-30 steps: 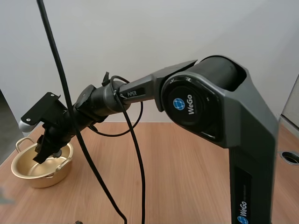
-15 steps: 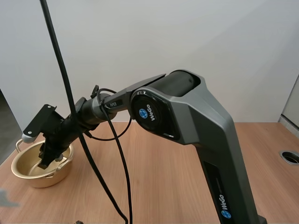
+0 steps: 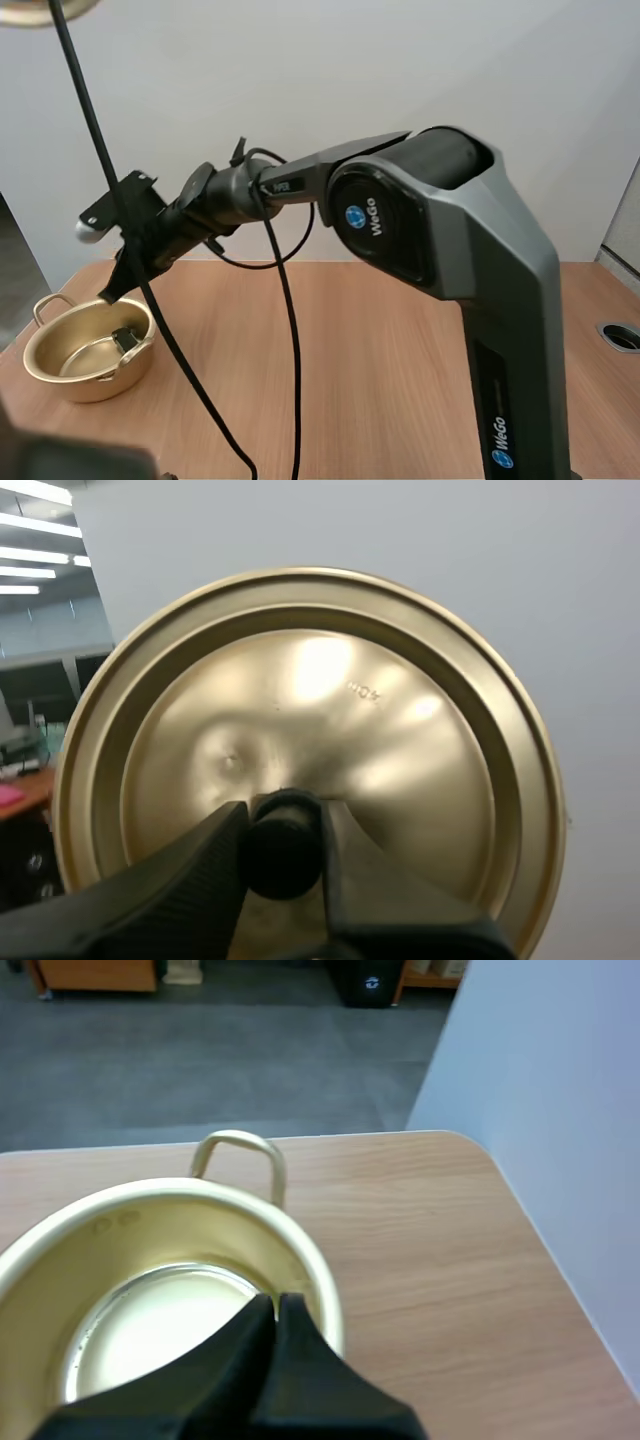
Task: Open the pot, put the car inside, and close it
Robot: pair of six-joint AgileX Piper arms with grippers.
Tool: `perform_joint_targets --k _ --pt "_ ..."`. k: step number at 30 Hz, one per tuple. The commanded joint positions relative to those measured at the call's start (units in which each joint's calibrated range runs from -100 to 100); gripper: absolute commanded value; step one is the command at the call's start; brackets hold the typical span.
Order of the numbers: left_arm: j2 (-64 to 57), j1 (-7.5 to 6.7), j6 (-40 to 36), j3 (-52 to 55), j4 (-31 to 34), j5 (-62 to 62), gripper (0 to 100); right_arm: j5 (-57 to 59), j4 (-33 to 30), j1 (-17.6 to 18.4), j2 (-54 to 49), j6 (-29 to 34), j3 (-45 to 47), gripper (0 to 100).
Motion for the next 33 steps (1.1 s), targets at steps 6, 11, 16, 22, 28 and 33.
perform_joint_targets --k 6,11,16,22,28,33 --pt "12.31 -0.01 -4.60 0.12 13.92 23.61 0 0.94 -3.29 -11.47 -10.44 8.01 -0.01 0" --pt "21.98 -0.01 -1.07 0.12 15.94 35.09 0 5.67 -3.44 -18.89 -16.36 9.18 -0.01 0" --pt "31.04 -0.01 1.15 1.65 17.04 35.09 0 11.56 -3.53 -25.37 -22.50 9.18 -0.01 0" --pt "35.93 -0.01 4.61 8.40 16.60 35.09 0 15.47 -3.78 -30.26 -28.13 9.18 -0.01 0" --pt "36.87 -0.01 7.38 14.07 16.83 35.09 0 17.48 -4.08 -31.74 -31.41 9.18 -0.01 0" --pt "36.87 -0.01 7.63 20.01 18.07 35.09 0 20.66 -3.69 -31.74 -33.00 9.61 -0.01 0"
